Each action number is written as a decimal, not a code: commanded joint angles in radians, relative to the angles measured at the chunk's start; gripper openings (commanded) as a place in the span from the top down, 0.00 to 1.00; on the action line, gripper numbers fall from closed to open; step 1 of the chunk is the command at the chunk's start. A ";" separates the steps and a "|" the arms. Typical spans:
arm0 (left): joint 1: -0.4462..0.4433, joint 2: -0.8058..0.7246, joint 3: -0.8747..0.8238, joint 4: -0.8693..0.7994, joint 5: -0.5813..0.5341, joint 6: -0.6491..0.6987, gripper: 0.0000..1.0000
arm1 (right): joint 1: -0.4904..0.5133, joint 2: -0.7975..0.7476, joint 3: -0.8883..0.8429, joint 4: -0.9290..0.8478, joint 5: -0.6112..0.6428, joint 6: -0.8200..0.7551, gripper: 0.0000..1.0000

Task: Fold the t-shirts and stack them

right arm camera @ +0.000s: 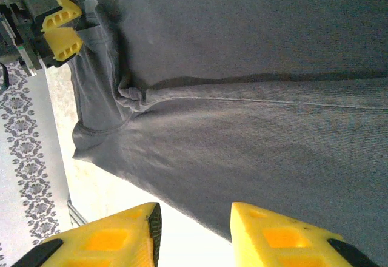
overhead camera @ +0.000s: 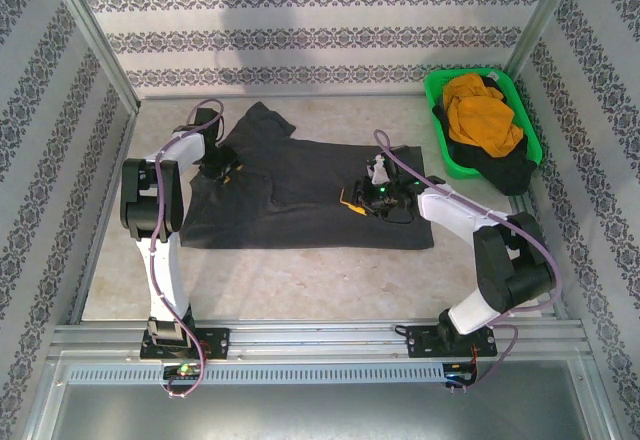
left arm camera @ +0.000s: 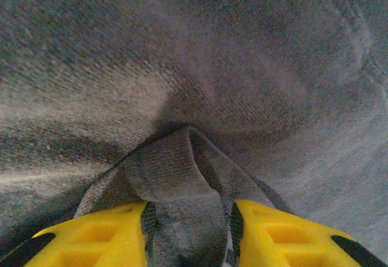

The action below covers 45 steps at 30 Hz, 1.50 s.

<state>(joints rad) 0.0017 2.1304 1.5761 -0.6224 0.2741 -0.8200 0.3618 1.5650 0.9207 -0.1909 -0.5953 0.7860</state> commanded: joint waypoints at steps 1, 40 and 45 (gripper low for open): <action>-0.010 -0.033 0.007 -0.080 -0.056 0.040 0.51 | -0.009 0.019 0.034 -0.018 -0.005 -0.005 0.63; -0.277 0.024 0.030 -0.064 -0.007 0.209 0.94 | 0.013 0.001 0.070 0.004 -0.030 -0.031 0.64; -0.280 -0.072 -0.005 -0.019 -0.057 0.204 0.70 | -0.022 -0.031 0.015 0.015 -0.010 -0.021 0.65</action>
<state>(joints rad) -0.2630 2.1307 1.5856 -0.6605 0.2489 -0.6212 0.3634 1.5730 0.9764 -0.1806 -0.6186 0.7597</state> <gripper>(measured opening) 0.217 0.356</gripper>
